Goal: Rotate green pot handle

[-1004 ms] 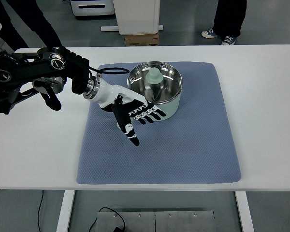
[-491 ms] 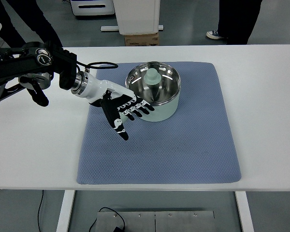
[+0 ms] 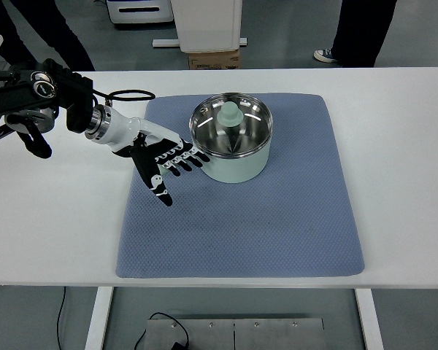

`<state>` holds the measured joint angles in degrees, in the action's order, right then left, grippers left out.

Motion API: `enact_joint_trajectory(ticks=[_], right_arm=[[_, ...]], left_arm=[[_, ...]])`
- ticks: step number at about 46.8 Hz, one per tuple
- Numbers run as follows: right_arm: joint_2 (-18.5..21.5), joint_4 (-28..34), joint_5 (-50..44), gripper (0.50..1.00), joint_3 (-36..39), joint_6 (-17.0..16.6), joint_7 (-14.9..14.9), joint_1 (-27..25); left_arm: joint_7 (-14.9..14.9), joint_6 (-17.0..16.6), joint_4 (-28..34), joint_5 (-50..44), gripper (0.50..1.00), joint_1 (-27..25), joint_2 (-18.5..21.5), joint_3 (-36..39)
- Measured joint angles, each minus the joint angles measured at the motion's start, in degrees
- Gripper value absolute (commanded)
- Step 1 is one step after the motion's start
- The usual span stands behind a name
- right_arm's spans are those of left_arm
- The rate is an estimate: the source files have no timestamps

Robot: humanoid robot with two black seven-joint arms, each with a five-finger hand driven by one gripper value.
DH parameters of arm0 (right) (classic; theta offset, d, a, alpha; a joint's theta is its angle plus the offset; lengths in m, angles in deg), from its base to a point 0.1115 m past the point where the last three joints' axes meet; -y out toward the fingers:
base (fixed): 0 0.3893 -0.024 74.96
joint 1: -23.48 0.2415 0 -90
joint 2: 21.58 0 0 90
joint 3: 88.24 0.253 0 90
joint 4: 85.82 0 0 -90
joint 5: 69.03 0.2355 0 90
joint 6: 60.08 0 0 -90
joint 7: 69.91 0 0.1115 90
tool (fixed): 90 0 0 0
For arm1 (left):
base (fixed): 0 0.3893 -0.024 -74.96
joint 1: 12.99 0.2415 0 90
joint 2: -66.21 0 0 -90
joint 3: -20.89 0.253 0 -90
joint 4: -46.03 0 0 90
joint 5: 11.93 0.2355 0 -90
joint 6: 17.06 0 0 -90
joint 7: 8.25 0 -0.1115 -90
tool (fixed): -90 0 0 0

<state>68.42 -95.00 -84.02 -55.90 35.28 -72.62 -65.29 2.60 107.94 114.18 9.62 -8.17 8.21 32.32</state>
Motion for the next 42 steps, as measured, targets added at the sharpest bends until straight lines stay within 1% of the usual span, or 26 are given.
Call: enact_joint_trajectory(ticks=[11, 36, 42], right_arm=[[0.0, 0.0, 0.0, 1.0, 0.0, 0.0, 0.0, 0.0], [0.0, 0.0, 0.0, 1.0, 0.0, 0.0, 0.0, 0.0], [0.0, 0.0, 0.0, 1.0, 0.0, 0.0, 0.0, 0.0]], left_arm=[[0.0, 0.0, -0.5, 0.8, 1.0, 0.0, 1.3, 0.0], [0.0, 0.0, -6.3, 2.1, 1.0, 0.1, 1.7, 0.0], [0.0, 0.0, -6.2, 2.1, 1.0, 0.1, 2.8, -0.1]])
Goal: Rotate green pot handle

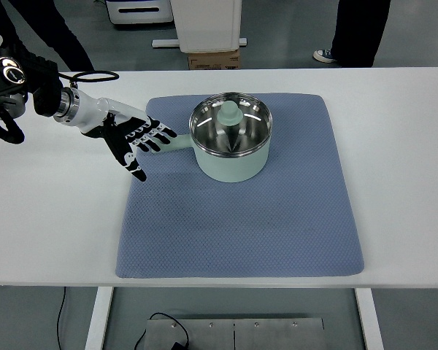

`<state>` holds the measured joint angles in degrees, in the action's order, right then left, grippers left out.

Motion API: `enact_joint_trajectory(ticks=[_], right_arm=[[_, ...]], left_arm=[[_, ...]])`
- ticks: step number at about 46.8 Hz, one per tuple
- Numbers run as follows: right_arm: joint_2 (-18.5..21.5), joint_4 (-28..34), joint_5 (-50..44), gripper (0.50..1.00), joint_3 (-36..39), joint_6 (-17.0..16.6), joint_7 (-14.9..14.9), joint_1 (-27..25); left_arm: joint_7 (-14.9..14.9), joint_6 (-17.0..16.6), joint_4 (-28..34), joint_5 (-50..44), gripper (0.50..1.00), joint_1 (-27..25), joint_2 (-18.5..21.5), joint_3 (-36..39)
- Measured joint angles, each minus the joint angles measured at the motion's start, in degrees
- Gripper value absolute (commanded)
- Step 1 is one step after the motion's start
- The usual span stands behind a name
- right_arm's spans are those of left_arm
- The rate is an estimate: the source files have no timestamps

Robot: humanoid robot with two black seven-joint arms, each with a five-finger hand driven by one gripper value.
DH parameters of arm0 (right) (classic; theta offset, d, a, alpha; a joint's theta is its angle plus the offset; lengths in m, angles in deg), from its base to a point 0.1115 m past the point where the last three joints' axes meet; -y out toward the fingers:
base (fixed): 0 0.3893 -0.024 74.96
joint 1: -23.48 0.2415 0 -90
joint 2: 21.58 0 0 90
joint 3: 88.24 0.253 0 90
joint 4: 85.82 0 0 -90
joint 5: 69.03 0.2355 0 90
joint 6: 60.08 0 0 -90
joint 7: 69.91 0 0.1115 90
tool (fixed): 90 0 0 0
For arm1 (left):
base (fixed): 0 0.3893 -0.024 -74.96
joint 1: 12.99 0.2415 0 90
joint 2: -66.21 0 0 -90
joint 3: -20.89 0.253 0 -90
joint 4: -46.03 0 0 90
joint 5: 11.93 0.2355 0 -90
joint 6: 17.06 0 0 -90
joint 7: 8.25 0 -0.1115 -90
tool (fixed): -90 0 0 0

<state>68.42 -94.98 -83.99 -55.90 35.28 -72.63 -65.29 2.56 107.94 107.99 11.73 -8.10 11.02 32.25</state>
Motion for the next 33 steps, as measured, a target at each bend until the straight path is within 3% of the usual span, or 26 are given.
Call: enact_joint_trajectory(ticks=[20, 27, 33], right_arm=[[0.0, 0.0, 0.0, 1.0, 0.0, 0.0, 0.0, 0.0], [0.0, 0.0, 0.0, 1.0, 0.0, 0.0, 0.0, 0.0], [0.0, 0.0, 0.0, 1.0, 0.0, 0.0, 0.0, 0.0]], left_arm=[[-0.1, 0.0, 7.1, -8.6, 1.0, -6.2, 0.0, -0.2], [-0.3, 0.0, 6.1, -15.0, 1.0, -8.8, 0.0, -2.6], [-0.5, 0.0, 1.5, -20.7, 1.0, -8.7, 0.1, -7.3]])
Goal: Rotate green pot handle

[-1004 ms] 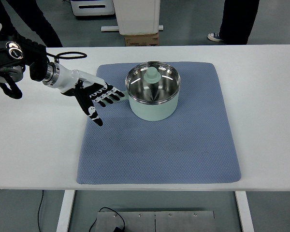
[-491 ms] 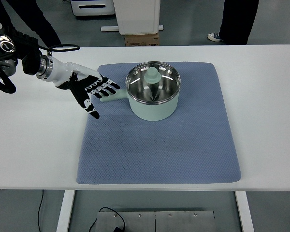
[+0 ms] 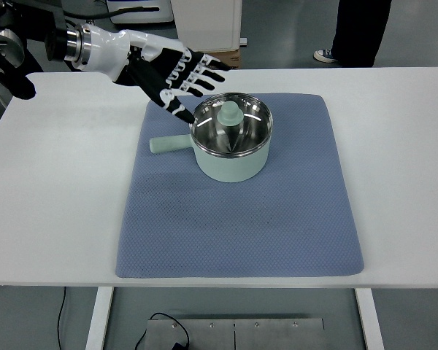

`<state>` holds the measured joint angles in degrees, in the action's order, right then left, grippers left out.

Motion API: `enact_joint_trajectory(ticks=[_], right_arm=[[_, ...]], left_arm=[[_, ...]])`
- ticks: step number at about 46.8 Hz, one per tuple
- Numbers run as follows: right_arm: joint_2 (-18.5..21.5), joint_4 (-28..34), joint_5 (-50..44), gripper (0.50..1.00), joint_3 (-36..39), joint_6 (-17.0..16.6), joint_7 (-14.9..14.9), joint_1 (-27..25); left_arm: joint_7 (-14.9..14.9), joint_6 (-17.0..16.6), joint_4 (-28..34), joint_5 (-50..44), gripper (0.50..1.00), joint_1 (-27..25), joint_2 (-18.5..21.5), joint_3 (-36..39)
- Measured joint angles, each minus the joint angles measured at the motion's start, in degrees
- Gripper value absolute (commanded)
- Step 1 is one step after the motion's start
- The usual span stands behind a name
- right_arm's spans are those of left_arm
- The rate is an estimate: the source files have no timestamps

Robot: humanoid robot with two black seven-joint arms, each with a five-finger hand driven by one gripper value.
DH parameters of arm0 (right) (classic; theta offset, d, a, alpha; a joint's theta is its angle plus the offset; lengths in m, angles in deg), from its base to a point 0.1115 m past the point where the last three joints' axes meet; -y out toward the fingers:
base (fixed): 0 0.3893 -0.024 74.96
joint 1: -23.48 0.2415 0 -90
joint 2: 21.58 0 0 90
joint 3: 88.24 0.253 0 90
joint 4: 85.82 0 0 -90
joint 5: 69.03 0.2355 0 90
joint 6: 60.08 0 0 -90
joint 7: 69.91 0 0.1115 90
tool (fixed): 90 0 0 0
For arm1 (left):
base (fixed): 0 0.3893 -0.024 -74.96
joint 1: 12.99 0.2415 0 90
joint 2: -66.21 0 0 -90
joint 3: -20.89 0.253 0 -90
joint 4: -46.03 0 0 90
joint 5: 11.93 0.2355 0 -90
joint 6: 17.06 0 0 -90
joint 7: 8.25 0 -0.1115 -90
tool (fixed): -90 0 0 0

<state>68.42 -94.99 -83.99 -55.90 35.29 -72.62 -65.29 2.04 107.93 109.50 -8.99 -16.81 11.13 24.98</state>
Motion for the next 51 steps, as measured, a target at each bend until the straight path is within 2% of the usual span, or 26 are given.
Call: enact_joint_trajectory(ticks=[6, 11, 17, 28, 33, 38, 44, 51], right_arm=[[0.0, 0.0, 0.0, 1.0, 0.0, 0.0, 0.0, 0.0], [0.0, 0.0, 0.0, 1.0, 0.0, 0.0, 0.0, 0.0], [0.0, 0.0, 0.0, 1.0, 0.0, 0.0, 0.0, 0.0], [0.0, 0.0, 0.0, 1.0, 0.0, 0.0, 0.0, 0.0], [0.0, 0.0, 0.0, 1.0, 0.0, 0.0, 0.0, 0.0], [0.0, 0.0, 0.0, 1.0, 0.0, 0.0, 0.0, 0.0], [0.0, 0.0, 0.0, 1.0, 0.0, 0.0, 0.0, 0.0], [0.0, 0.0, 0.0, 1.0, 0.0, 0.0, 0.0, 0.0]], left_arm=[[-1.1, 0.0, -6.9, -5.7, 1.0, 1.6, -0.2, -1.9], [-1.4, 0.0, -11.4, -10.1, 1.0, 4.9, -0.2, -4.8], [-1.7, 0.0, -15.7, -11.2, 1.0, 11.0, -0.4, -11.0], [-5.8, 0.0, -20.4, -11.2, 1.0, 21.6, -1.3, -23.2], [-7.7, -5.0, -23.3, -12.5, 1.0, 25.7, -3.7, -27.8], [-8.4, -8.8, -27.0, -16.2, 1.0, 29.6, -5.6, -33.1], [-8.4, -10.5, -32.6, -19.5, 1.0, 33.5, -7.9, -39.2], [-8.4, -10.1, -36.1, -22.0, 1.0, 38.0, -8.9, -44.3]])
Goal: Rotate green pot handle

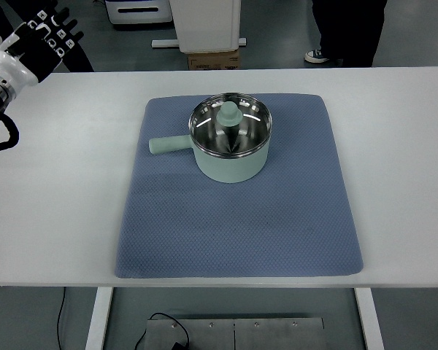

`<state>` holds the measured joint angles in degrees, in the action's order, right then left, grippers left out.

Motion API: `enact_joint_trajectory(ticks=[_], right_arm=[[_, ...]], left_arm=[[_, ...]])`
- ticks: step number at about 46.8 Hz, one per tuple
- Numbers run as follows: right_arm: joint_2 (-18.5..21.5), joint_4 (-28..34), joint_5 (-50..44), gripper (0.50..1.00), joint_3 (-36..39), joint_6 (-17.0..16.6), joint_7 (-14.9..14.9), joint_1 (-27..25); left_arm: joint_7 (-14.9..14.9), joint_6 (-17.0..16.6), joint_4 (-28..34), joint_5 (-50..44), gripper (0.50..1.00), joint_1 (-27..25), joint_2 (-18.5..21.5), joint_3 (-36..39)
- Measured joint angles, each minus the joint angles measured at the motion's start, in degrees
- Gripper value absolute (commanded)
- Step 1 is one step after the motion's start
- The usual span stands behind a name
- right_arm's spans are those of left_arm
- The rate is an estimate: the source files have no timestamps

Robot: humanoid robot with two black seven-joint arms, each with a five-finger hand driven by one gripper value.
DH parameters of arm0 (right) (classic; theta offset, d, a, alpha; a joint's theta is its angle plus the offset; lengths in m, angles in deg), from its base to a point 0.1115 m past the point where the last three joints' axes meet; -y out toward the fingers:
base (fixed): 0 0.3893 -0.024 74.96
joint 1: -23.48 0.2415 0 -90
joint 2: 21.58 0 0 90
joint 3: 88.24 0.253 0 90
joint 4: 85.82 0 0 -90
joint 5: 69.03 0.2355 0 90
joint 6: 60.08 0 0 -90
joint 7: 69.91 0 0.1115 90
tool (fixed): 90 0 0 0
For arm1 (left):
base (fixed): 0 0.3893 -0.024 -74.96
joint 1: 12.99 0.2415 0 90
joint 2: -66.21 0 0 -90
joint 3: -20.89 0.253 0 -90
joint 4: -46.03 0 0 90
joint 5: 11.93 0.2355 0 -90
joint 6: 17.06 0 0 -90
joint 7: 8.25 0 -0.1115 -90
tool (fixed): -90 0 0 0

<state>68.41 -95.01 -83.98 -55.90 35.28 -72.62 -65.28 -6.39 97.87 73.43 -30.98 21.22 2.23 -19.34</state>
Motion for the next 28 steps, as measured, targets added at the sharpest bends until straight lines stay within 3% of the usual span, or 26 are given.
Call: enact_joint_trajectory(ticks=[11, 16, 28], right_arm=[[0.0, 0.0, 0.0, 1.0, 0.0, 0.0, 0.0, 0.0], [0.0, 0.0, 0.0, 1.0, 0.0, 0.0, 0.0, 0.0], [0.0, 0.0, 0.0, 1.0, 0.0, 0.0, 0.0, 0.0]], left_arm=[[-0.2, 2.0, -0.1, -3.6, 1.0, 5.9, -1.8, -4.8], [-2.3, 2.1, -0.1, -3.8, 1.0, 8.2, -2.5, -5.0], [-4.2, 2.1, -0.1, -3.7, 1.0, 9.2, -3.2, -5.3]])
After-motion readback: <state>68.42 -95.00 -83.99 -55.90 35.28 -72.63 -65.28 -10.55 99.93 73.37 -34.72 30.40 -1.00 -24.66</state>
